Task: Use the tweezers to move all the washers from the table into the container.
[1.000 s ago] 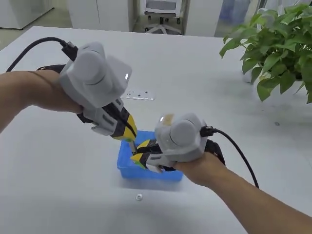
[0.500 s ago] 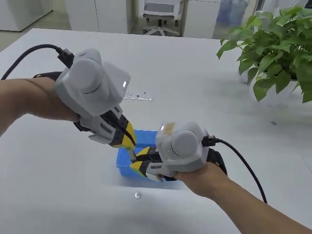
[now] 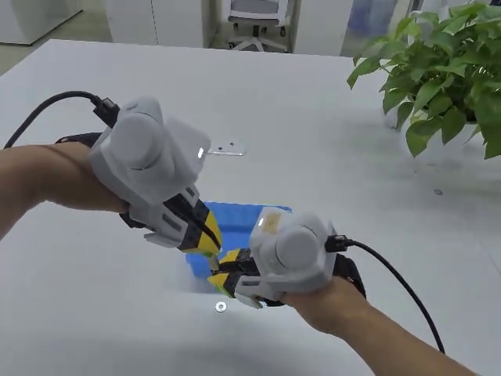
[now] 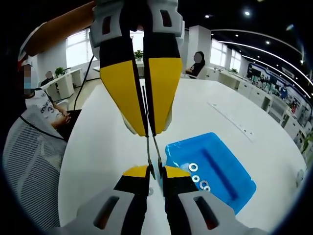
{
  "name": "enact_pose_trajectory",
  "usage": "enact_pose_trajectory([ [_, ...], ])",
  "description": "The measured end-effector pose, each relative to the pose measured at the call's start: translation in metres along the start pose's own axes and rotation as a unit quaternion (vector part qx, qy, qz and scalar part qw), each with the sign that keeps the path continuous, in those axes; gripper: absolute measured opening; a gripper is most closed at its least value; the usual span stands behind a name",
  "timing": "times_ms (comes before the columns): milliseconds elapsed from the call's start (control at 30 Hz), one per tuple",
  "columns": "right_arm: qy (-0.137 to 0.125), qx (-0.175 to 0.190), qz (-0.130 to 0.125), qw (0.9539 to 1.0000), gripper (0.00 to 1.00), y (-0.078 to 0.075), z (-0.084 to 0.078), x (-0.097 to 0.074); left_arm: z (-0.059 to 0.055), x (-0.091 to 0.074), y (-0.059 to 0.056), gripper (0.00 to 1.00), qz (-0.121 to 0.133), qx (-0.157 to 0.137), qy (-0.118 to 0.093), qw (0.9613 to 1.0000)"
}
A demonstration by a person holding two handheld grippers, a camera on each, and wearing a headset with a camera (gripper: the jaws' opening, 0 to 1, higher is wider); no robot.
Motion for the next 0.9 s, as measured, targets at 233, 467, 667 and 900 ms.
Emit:
enact_pose_trajectory([
  [233,0.002,0.007,0.004,1.0,0.12,0.006,-0.009,0.005,-0.004,0.007,-0.01,0.05,-0.01,-0.003,-0.001,0.9999],
  [467,0.007,0.012,0.009,0.9999,0.12,0.009,-0.018,0.009,-0.01,0.013,-0.014,0.05,-0.017,-0.008,-0.001,0.9998],
  [667,0.009,0.018,0.012,0.9997,0.12,0.011,-0.025,0.014,-0.014,0.018,-0.018,0.05,-0.023,-0.013,0.001,0.9997],
  [900,0.014,0.025,0.018,0.9994,0.12,0.014,-0.034,0.018,-0.019,0.025,-0.022,0.05,-0.03,-0.018,0.004,0.9994],
])
Point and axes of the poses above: the centre of the closed fingertips' face, and the gripper's own axes: x roughly forward along the fingers, y roughly to its left, z roughly out of its top, the point moved 1 cm from there along -x, roughly backward along the fingers, and after that the axes turned 12 degrees about z, right-handed, at the moved point
